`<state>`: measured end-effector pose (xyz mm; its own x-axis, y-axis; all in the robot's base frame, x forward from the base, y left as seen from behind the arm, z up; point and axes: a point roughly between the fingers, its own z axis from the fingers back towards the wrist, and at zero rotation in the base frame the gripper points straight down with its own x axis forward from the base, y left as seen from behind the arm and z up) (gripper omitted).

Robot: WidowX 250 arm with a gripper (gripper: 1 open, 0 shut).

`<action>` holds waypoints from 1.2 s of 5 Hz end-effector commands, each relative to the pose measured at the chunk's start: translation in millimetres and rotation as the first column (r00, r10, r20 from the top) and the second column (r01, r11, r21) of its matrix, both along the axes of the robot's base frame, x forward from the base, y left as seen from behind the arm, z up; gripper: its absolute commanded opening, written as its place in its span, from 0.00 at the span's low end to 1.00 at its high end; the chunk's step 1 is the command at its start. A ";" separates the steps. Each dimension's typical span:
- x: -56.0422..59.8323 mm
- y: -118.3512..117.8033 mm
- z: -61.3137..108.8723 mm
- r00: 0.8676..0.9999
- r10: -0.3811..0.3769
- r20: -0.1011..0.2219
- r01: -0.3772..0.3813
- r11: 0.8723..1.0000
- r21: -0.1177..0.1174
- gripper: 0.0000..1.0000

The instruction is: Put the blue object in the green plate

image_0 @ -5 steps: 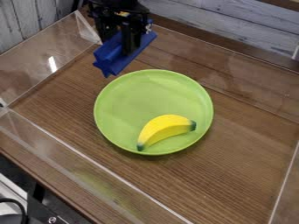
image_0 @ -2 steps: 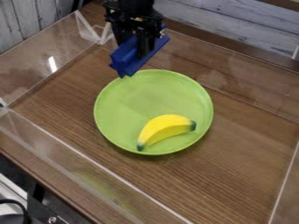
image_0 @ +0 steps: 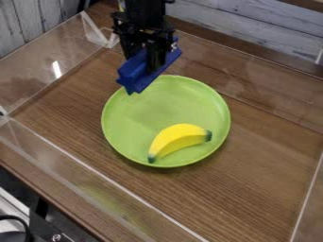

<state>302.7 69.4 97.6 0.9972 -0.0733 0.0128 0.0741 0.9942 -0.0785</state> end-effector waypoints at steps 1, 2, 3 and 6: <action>-9.4 1.5 13.3 0.998 0.004 0.055 -0.005 1.000 0.015 0.00; -15.8 2.4 6.7 0.999 0.006 0.051 -0.007 1.000 0.015 0.00; -19.2 3.3 -1.3 0.999 0.010 0.049 -0.010 1.000 0.014 0.00; -23.8 9.5 -22.6 0.999 0.036 0.034 -0.037 0.999 0.004 0.00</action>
